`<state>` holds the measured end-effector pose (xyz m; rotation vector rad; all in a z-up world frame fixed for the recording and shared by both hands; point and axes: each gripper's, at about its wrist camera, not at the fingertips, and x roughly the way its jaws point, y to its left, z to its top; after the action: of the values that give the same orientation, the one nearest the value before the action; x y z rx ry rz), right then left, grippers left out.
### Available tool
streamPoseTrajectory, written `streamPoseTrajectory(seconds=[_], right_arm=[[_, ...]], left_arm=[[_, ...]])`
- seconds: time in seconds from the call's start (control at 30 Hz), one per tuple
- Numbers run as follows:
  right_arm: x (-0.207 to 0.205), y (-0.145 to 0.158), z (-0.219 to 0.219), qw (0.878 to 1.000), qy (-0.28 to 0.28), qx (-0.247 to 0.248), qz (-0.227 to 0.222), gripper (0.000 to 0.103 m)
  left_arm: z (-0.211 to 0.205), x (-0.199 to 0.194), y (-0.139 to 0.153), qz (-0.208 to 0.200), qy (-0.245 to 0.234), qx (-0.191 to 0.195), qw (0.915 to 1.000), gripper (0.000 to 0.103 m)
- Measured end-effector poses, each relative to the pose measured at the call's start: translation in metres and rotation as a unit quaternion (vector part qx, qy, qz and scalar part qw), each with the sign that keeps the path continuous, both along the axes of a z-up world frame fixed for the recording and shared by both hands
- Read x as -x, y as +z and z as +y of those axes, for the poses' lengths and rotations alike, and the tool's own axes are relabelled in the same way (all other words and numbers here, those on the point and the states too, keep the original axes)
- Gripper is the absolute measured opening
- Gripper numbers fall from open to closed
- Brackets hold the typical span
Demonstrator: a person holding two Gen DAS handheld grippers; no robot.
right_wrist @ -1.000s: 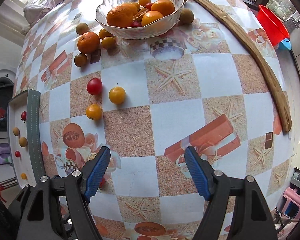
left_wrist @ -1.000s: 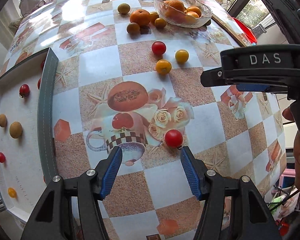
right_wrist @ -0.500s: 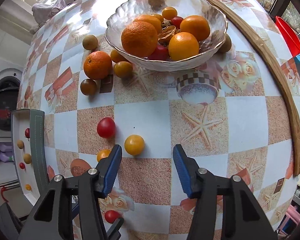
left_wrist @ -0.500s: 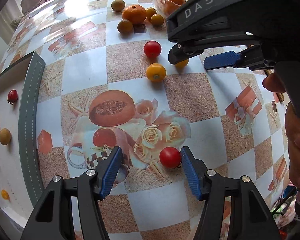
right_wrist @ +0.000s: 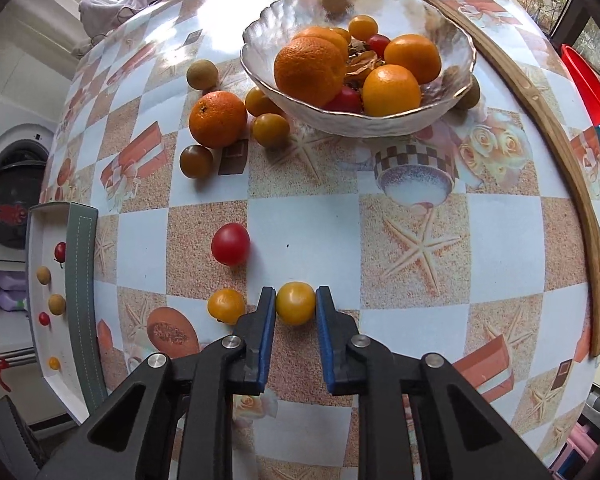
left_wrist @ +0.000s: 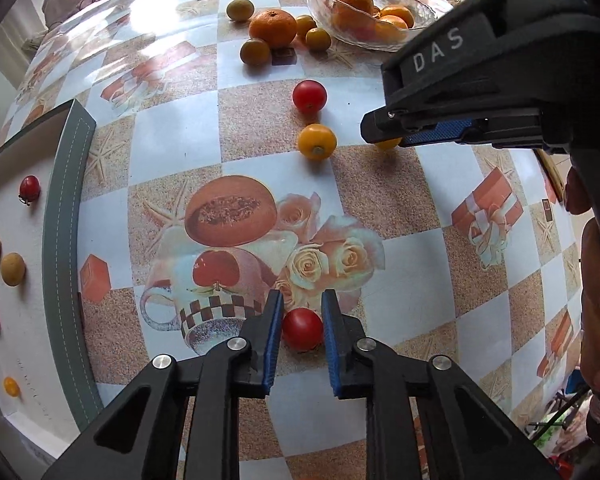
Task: Organize fruits
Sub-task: 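Grasp a red tomato with the left tool while the right grasps a yellow tomato, then carry both tomatoes into the white tray and open both tools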
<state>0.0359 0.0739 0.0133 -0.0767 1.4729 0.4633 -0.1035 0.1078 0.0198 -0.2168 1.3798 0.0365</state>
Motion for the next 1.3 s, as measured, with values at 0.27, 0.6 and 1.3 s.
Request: streamPoseTrajectory(seconds=[0.27,0.6,1.3], right_arm=[[0.031,0.012,-0.054,1.0,-0.026,-0.007,0.01,0.022],[0.063,0.023,-0.078,0.998,-0.052,-0.018,0.027,0.022],[0.088,0.052,-0.02,1.0,0.005,-0.025,0.014,0.022]], left_arm=[[0.011,0.019,0.003,0.005,-0.004,0.038,0.9992,0.021],[0.03,0.034,0.004,0.013,-0.015,0.056,0.9983,0.021],[0.114,0.059,0.057,-0.045,0.053,0.054,0.9961,0.021]])
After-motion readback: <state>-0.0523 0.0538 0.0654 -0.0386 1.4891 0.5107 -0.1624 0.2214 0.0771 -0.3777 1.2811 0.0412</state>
